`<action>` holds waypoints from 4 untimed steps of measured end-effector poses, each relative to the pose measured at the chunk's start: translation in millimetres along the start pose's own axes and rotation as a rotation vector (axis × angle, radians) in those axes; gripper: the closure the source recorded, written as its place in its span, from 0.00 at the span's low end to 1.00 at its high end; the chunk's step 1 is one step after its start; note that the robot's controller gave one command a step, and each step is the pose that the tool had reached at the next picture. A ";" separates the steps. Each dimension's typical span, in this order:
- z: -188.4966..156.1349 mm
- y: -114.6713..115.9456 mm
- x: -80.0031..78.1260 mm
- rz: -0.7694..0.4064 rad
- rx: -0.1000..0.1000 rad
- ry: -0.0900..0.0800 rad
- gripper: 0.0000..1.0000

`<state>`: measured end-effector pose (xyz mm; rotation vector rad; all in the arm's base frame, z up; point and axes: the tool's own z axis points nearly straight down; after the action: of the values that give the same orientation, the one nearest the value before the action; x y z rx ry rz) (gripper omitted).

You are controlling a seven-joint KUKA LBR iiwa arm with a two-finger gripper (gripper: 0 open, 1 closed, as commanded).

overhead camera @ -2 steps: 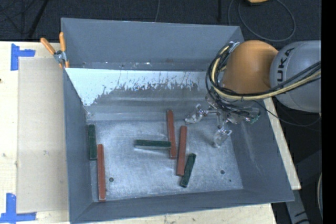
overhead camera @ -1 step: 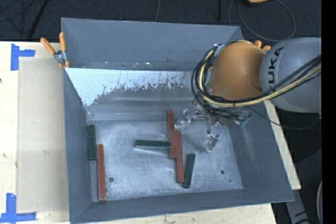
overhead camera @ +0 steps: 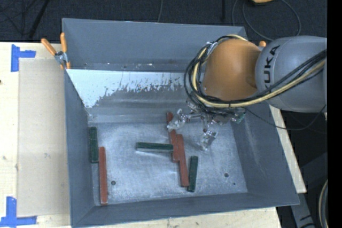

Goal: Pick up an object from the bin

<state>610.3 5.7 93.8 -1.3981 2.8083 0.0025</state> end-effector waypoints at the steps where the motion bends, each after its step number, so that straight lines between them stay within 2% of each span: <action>1: 9.9 32.7 1.2 -0.287 0.009 -0.004 0.00; 2: 17.8 20.2 -41.2 -0.340 -0.001 -0.002 1.00; 4: 17.9 20.0 -41.0 -0.337 -0.002 -0.003 1.00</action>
Offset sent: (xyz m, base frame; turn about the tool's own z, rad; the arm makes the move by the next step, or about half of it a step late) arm 0.0060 0.0415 -0.0238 -0.3426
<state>619.2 50.5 76.1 -1.8484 2.5323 0.0054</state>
